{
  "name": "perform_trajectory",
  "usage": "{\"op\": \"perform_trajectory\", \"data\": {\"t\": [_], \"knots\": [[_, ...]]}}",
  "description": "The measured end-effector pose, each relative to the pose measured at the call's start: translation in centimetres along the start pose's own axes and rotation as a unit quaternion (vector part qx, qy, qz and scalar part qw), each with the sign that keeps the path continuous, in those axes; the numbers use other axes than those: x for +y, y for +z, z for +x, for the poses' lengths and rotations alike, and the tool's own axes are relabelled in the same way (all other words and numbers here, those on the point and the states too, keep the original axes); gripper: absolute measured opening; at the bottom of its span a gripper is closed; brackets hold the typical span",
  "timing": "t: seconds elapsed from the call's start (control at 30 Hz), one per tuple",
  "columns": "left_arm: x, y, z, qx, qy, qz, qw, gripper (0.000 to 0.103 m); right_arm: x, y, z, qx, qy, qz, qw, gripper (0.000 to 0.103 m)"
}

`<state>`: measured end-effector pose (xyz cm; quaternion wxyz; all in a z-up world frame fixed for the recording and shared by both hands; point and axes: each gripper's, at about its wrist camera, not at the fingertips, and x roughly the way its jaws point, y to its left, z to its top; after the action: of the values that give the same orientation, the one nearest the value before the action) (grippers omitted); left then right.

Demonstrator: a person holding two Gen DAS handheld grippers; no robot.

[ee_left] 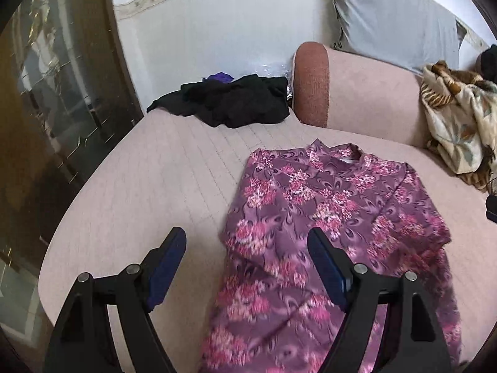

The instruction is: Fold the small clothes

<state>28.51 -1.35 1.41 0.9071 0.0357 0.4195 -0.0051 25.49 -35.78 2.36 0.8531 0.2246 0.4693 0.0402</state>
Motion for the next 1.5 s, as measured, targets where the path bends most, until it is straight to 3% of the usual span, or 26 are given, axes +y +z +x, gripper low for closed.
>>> {"op": "perform_trajectory", "data": {"t": [0.1,0.27,0.4,0.53,0.6,0.67,0.73,0.77,0.8,0.83,1.0,1.13,1.2,1.33,1.4,1.5], "knots": [[-0.4,1.4,3.2,0.016,-0.020,0.013,0.9996,0.080,-1.0,1.5,2.4,0.018,-0.005,-0.005,1.000,0.083],[1.3,5.5,11.9,0.093,-0.089,-0.020,0.9915,0.080,-4.0,4.7,7.3,0.053,-0.012,-0.009,0.998,0.083],[2.0,8.3,19.4,0.133,-0.081,-0.043,0.9868,0.080,-7.2,7.5,12.9,0.082,-0.028,0.004,0.996,0.083],[2.3,11.1,25.7,0.166,-0.078,-0.045,0.9819,0.080,-9.4,9.8,18.5,0.095,-0.075,-0.007,0.993,0.070],[2.7,11.8,28.0,0.178,-0.081,-0.063,0.9787,0.080,-10.1,10.6,20.7,0.097,-0.091,-0.010,0.991,0.070],[2.8,11.8,29.2,0.187,-0.087,-0.075,0.9755,0.071,-10.5,11.1,22.6,0.112,-0.079,-0.005,0.991,0.063],[2.4,11.5,29.5,0.184,-0.081,-0.071,0.9771,0.049,-10.0,11.2,23.8,0.117,-0.086,-0.025,0.989,0.058],[2.0,11.4,29.2,0.171,-0.069,-0.063,0.9809,0.044,-9.7,11.2,23.9,0.115,-0.094,-0.036,0.988,0.031],[1.6,11.2,28.9,0.162,-0.080,-0.056,0.9820,0.026,-9.5,11.1,23.9,0.119,-0.092,-0.037,0.988,0.015],[1.3,11.2,28.7,0.163,-0.096,-0.052,0.9806,0.010,-9.5,11.1,23.8,0.125,-0.078,-0.028,0.989,0.009],[3.1,12.3,23.7,0.135,-0.120,-0.080,0.9803,0.005,-9.1,11.3,20.6,0.104,-0.075,-0.014,0.992,0.006],[6.5,11.4,12.6,0.071,-0.164,-0.084,0.9803,0.005,-6.9,10.1,12.6,0.062,-0.030,-0.015,0.998,0.006],[7.6,9.5,8.0,0.048,-0.180,-0.086,0.9788,0.005,-5.5,7.5,7.3,0.042,-0.014,-0.023,0.999,0.006],[9.6,0.9,0.4,0.060,-0.203,-0.117,0.9703,0.005,-4.7,-1.2,-1.5,0.027,0.013,0.013,0.999,0.006],[9.6,-3.3,-0.7,0.083,-0.199,-0.127,0.9680,0.005,-5.0,-6.0,-4.3,0.027,0.013,0.044,0.999,0.006],[9.1,-10.6,0.2,0.155,-0.177,-0.148,0.9608,0.005,-6.2,-13.0,-5.4,0.041,0.013,0.101,0.994,0.006]]}}
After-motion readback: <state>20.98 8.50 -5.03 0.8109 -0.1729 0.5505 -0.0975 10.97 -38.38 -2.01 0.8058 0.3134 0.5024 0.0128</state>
